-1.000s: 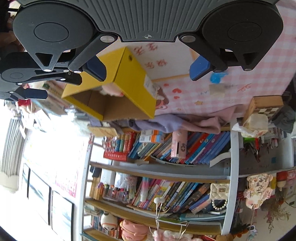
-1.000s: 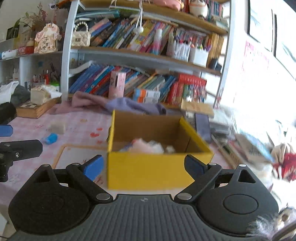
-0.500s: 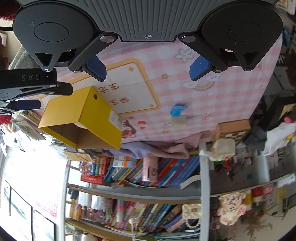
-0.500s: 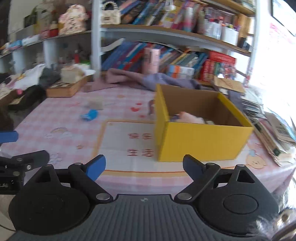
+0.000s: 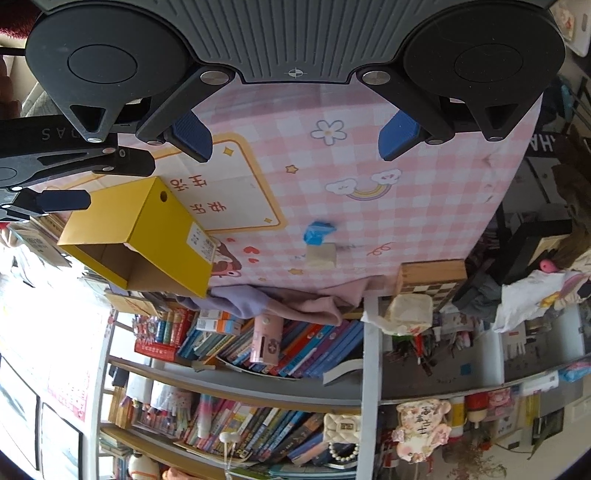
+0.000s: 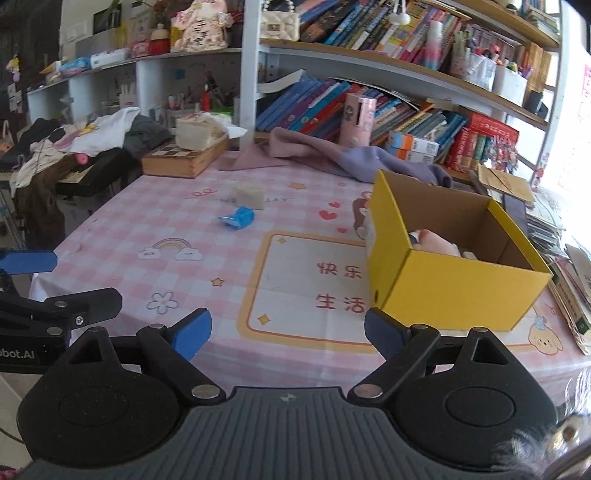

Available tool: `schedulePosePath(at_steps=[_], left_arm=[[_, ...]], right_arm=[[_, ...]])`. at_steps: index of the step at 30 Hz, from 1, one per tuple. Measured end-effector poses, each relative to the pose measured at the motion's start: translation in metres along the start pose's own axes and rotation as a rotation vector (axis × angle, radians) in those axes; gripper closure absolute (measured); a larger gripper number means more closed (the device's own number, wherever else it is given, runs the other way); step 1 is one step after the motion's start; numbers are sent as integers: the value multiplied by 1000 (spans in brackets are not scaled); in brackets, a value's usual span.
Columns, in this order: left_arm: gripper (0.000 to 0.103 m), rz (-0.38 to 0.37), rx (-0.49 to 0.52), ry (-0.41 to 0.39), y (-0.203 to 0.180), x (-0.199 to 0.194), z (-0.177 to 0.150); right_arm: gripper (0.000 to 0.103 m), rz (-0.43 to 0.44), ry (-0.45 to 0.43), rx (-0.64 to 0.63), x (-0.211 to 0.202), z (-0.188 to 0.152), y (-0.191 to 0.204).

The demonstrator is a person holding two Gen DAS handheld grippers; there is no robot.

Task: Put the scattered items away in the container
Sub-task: 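Withdraw both grippers up and away from the yellow box, then move the left gripper to the blue toy and grasp it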

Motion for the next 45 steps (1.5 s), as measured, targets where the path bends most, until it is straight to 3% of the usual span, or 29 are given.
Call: schedulePosePath(at_steps=[22, 45], left_arm=[[5, 86, 6, 71, 15, 26, 6], [5, 117, -10, 161, 11, 138, 71]], right_arm=[[12, 102, 33, 3, 45, 25, 6], [13, 222, 102, -99, 167, 118, -17]])
Point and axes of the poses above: each gripper's, at about its wrist camera, not at the fingertips, and x roughly the way its jaws point, y to its left, z to its top, the point moved 6 cm from there along x, roughly the way its jaws point, and after that the axes turned 8 degrees about y, right-handed, at the moved point
